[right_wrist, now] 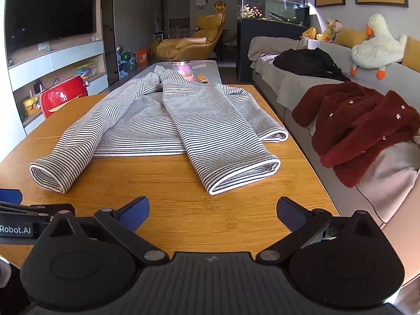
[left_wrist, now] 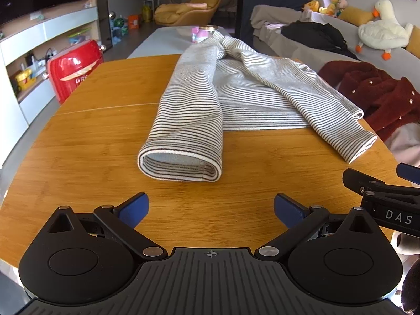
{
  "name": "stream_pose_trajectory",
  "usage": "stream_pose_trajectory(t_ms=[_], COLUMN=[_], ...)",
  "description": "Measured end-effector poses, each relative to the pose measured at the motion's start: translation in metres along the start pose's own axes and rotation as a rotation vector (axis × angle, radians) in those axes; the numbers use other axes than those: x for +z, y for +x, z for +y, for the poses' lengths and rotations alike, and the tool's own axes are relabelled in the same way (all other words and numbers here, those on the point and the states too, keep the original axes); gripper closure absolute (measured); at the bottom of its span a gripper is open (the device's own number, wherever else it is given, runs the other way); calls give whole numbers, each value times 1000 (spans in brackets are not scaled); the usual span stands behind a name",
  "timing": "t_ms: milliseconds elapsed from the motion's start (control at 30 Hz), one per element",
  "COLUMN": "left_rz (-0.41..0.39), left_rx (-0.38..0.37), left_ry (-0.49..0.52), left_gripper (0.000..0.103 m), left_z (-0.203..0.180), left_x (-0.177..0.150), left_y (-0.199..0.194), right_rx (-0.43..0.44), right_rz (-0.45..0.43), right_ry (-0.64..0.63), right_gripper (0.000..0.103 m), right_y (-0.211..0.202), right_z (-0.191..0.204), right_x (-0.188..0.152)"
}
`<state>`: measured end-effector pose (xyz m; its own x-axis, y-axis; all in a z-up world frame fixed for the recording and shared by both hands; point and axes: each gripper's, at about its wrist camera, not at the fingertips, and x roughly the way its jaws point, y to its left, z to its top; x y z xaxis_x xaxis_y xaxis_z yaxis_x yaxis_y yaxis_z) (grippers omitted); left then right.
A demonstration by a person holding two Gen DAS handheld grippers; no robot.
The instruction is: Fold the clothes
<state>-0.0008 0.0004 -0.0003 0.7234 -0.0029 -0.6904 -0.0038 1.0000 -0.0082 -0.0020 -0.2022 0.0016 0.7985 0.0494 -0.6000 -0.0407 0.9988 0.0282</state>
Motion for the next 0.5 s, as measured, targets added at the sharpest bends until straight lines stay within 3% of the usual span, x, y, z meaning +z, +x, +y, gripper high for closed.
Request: stream_pose_trajectory(t_ms=[167, 500], left_rz=[10, 22], left_rx=[-8, 7], left_ry=[-34, -30], left_gripper=[0, 0], left_z=[3, 4], left_x=[-4, -1], left_y=[-2, -3], right_rx=[-36, 6], right_rz=[0, 8], right_ry=[-73, -38], right_gripper=[0, 0], right_y=[-1, -1], right_z=[11, 8], right_x=[0, -4])
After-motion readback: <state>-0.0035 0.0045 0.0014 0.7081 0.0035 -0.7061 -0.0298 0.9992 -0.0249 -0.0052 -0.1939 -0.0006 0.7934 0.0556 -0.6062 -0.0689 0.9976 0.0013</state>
